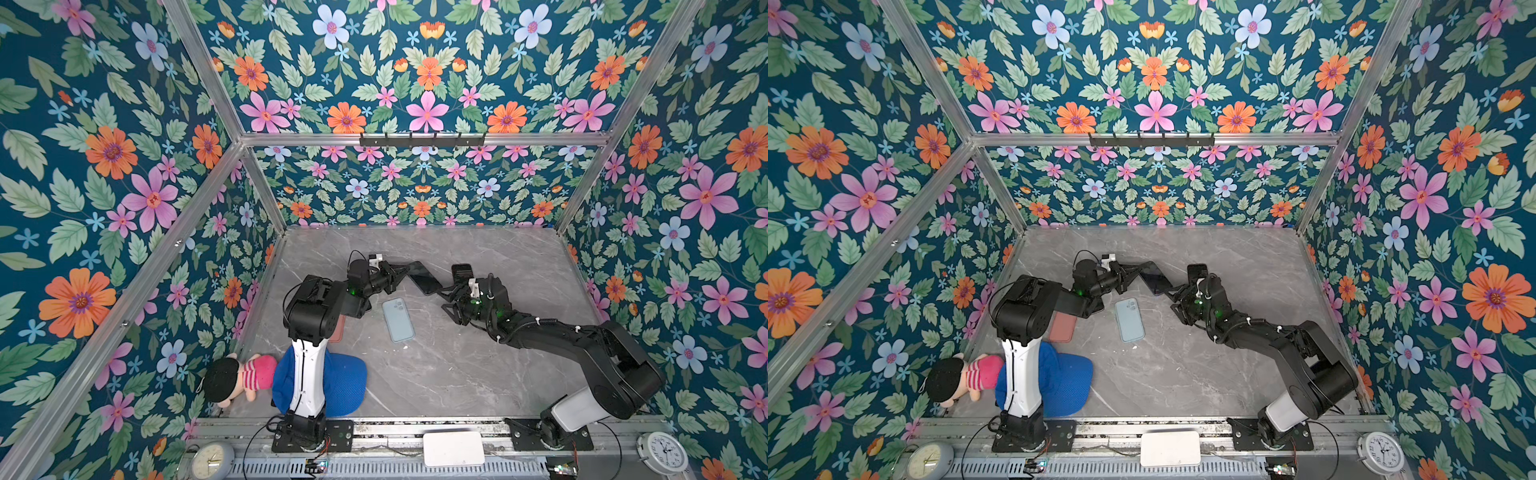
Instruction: Put the phone into the phone case
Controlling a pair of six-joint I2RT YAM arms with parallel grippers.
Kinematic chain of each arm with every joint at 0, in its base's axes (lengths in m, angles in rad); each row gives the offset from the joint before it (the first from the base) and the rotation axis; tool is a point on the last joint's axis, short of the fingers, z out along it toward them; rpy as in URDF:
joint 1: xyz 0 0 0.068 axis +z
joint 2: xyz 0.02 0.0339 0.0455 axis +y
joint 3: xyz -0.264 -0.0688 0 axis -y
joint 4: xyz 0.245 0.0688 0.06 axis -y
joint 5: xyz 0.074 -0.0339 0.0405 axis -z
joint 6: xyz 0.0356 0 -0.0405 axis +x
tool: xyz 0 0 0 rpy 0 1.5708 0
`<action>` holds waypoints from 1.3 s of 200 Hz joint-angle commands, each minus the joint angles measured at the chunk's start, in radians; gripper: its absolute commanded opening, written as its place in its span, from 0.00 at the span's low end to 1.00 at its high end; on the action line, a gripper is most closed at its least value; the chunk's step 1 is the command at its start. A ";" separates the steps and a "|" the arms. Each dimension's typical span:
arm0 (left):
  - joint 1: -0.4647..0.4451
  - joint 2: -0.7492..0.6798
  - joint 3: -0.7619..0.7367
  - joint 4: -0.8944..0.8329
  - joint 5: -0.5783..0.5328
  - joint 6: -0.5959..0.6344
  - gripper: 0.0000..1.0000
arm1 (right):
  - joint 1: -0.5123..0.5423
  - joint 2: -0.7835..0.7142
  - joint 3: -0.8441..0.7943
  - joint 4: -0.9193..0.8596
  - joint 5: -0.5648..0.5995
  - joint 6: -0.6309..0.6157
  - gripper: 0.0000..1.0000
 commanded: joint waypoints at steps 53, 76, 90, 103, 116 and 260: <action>-0.021 -0.014 -0.019 0.172 -0.028 -0.094 0.00 | -0.001 0.087 -0.024 0.344 0.080 0.120 0.41; -0.022 -0.012 -0.023 0.190 -0.030 -0.110 0.00 | -0.001 0.157 -0.022 0.442 0.073 0.138 0.37; -0.024 -0.011 -0.024 0.197 -0.031 -0.113 0.00 | -0.002 0.185 -0.019 0.482 0.069 0.149 0.33; -0.025 -0.011 -0.025 0.197 -0.031 -0.114 0.00 | -0.001 0.204 -0.018 0.508 0.068 0.157 0.29; -0.027 -0.014 -0.026 0.197 -0.031 -0.116 0.00 | -0.001 0.215 -0.021 0.527 0.070 0.158 0.25; -0.033 -0.103 -0.079 0.038 0.000 0.039 0.37 | -0.004 0.165 -0.043 0.431 0.054 0.090 0.00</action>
